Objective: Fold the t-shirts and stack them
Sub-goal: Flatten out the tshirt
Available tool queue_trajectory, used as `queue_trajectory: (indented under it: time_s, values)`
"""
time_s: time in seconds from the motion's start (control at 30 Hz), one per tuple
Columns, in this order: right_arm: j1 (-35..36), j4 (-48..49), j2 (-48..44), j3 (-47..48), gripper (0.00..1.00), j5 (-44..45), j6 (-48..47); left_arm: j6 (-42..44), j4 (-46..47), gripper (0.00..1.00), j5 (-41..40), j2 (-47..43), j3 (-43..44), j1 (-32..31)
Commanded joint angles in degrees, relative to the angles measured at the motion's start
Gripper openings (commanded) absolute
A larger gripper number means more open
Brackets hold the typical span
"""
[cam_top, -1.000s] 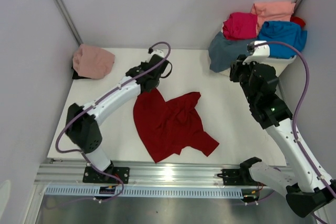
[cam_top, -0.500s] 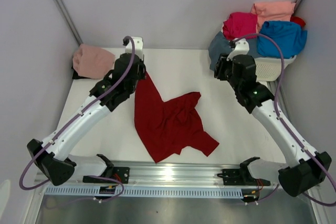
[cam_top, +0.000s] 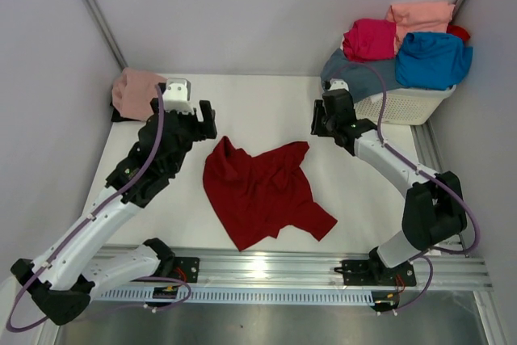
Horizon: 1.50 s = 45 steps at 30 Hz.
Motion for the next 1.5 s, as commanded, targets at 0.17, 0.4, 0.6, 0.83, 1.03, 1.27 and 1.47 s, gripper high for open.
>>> queue_trajectory:
  time_s: [0.17,0.4,0.6,0.83,1.03,1.27,1.47]
  values:
    - [1.04,1.39,2.94,1.61,0.37,-0.4,2.58,-12.52,-5.4,0.85,3.58,-1.69,-1.53,-0.06]
    - [1.39,1.83,5.31,0.64,0.37,-0.48,3.81,-17.9,-2.56,0.68,28.41,8.91,-7.0,-4.09]
    - [1.74,4.11,9.26,-0.07,0.36,-3.47,5.4,-17.28,-0.55,0.74,34.13,25.26,-6.03,-6.3]
    - [1.75,7.98,13.22,-1.56,0.36,-7.42,5.48,-17.9,-5.9,0.8,35.45,44.24,5.3,-6.3]
    - [1.83,9.39,15.95,-1.38,0.24,-12.08,5.4,-17.28,-10.84,0.7,35.98,52.17,9.36,-6.47]
    - [1.75,9.57,18.76,-0.33,0.03,-14.2,5.4,-17.01,-13.47,0.35,36.06,54.72,9.88,-6.47]
    - [1.83,8.17,18.76,1.34,0.0,-10.69,4.34,-17.46,-16.1,0.01,35.19,52.62,9.53,-6.65]
